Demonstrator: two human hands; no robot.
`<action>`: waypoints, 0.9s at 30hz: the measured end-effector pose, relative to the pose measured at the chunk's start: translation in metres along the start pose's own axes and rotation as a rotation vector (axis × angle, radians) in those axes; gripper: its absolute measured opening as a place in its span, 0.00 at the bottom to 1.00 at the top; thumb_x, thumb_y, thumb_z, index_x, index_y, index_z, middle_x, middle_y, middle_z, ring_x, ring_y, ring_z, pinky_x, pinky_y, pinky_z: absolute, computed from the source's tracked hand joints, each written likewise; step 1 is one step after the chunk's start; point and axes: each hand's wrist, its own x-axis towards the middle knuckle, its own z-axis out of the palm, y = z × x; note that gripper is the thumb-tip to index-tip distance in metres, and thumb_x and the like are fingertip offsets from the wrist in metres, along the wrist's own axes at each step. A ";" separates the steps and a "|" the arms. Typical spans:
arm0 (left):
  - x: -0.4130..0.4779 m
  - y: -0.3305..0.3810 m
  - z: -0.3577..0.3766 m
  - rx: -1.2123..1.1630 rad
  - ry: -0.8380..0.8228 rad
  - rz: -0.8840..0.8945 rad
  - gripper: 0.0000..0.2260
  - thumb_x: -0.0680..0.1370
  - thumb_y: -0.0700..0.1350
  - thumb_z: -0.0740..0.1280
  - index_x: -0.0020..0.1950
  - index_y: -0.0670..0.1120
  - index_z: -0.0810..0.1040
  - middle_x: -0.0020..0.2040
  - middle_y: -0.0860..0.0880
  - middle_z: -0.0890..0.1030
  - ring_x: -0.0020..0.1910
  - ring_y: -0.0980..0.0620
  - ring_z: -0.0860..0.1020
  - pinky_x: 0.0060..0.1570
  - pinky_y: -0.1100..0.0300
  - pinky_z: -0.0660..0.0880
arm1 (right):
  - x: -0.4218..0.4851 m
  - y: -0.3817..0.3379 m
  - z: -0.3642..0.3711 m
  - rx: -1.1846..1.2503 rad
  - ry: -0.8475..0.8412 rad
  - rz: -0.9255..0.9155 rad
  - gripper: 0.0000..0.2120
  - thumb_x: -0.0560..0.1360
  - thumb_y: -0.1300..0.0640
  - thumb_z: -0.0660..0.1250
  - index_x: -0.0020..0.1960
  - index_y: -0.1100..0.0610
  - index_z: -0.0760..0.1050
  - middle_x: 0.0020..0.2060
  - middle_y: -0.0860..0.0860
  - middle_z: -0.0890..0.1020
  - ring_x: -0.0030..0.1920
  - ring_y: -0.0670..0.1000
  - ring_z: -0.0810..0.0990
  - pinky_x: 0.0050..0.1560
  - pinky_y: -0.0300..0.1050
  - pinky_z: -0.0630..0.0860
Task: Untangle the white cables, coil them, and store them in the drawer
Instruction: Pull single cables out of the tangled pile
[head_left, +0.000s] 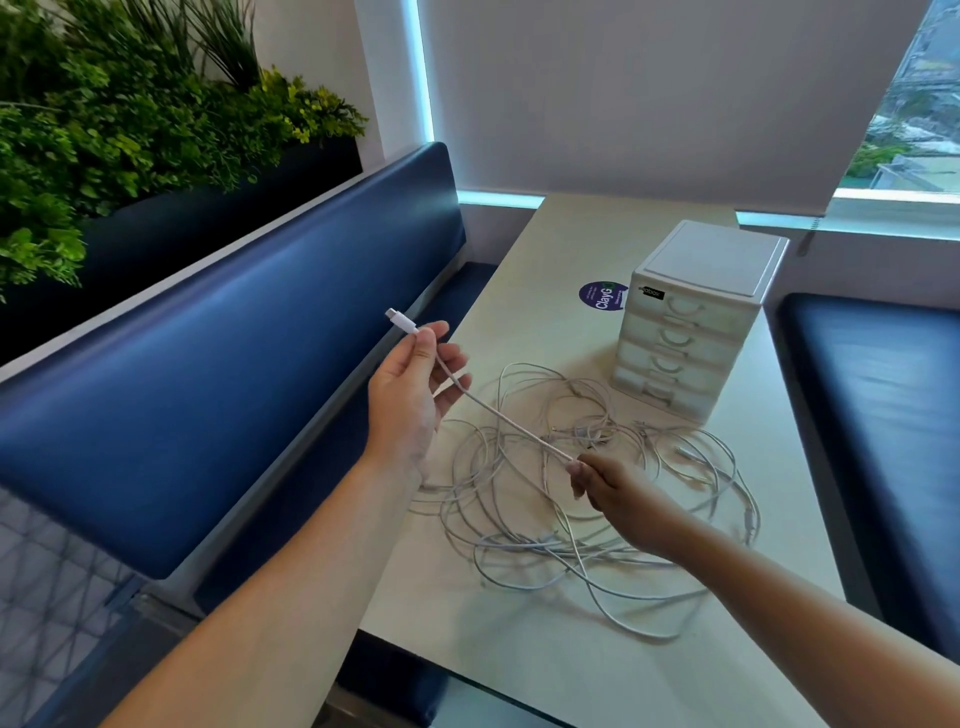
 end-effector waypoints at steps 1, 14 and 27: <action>0.002 0.002 0.000 -0.018 0.017 0.007 0.10 0.83 0.46 0.60 0.52 0.49 0.81 0.39 0.51 0.81 0.43 0.55 0.80 0.45 0.58 0.80 | -0.001 0.003 -0.001 0.012 -0.009 0.016 0.17 0.81 0.48 0.56 0.35 0.50 0.70 0.26 0.47 0.69 0.30 0.48 0.68 0.35 0.46 0.66; 0.020 0.004 -0.020 0.164 0.077 -0.085 0.07 0.83 0.47 0.61 0.49 0.47 0.75 0.28 0.55 0.64 0.28 0.58 0.61 0.30 0.64 0.62 | -0.017 0.023 -0.032 -0.082 0.022 0.117 0.18 0.81 0.49 0.57 0.34 0.51 0.70 0.26 0.47 0.69 0.28 0.47 0.66 0.33 0.42 0.63; 0.008 -0.021 -0.010 0.958 -0.280 -0.066 0.09 0.80 0.51 0.65 0.49 0.47 0.81 0.39 0.53 0.80 0.38 0.51 0.74 0.44 0.56 0.71 | -0.019 -0.018 -0.035 0.072 0.060 -0.106 0.16 0.80 0.51 0.58 0.35 0.51 0.71 0.24 0.40 0.71 0.30 0.41 0.69 0.34 0.35 0.64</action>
